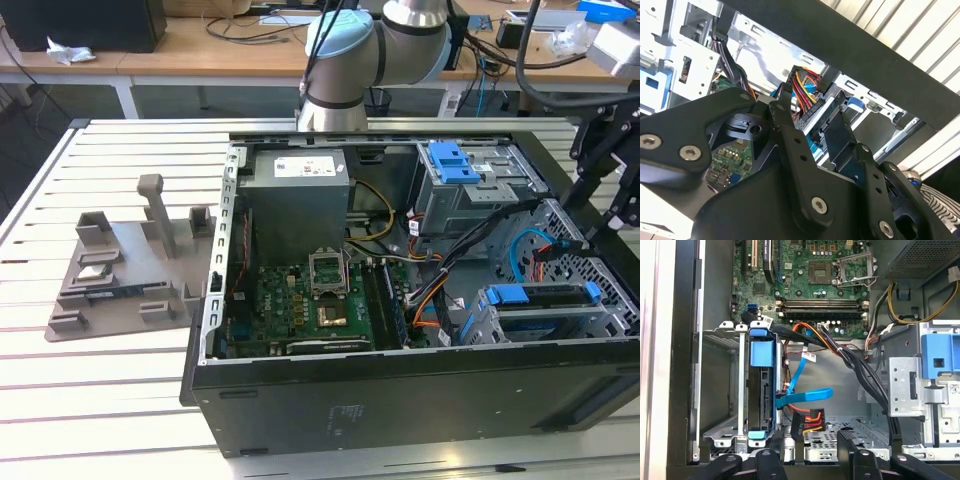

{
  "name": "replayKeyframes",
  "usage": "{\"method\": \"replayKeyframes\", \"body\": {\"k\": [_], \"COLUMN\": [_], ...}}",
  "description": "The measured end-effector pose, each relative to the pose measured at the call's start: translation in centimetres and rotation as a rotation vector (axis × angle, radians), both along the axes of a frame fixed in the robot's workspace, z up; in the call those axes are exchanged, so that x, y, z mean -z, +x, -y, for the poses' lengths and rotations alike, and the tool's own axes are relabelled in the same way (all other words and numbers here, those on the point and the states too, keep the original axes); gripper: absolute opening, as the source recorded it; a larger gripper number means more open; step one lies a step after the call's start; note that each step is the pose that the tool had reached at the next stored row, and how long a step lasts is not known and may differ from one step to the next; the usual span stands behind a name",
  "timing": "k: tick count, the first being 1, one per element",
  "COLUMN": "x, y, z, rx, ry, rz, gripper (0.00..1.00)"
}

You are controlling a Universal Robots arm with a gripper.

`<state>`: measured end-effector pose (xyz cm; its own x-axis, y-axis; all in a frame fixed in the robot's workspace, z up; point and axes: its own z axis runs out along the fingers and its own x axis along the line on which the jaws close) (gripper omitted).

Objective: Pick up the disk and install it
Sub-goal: 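Insert the first disk wire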

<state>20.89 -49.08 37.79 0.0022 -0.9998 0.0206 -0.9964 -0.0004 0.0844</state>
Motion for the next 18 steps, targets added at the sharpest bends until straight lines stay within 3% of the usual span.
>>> {"method": "replayKeyframes", "body": {"k": [2, 4, 7, 18], "x": [0.25, 0.65, 1.04, 1.51], "y": [-0.1, -0.1, -0.1, -0.6], "z": [0.01, 0.28, 1.18, 1.25], "rx": [0.0, 0.001, 0.0, 0.0], "ry": [-0.0062, -0.0066, -0.0063, -0.0065], "rz": [0.0, 0.0, 0.0, 0.0], "gripper": [0.54, 0.54, 0.54, 0.54]}}
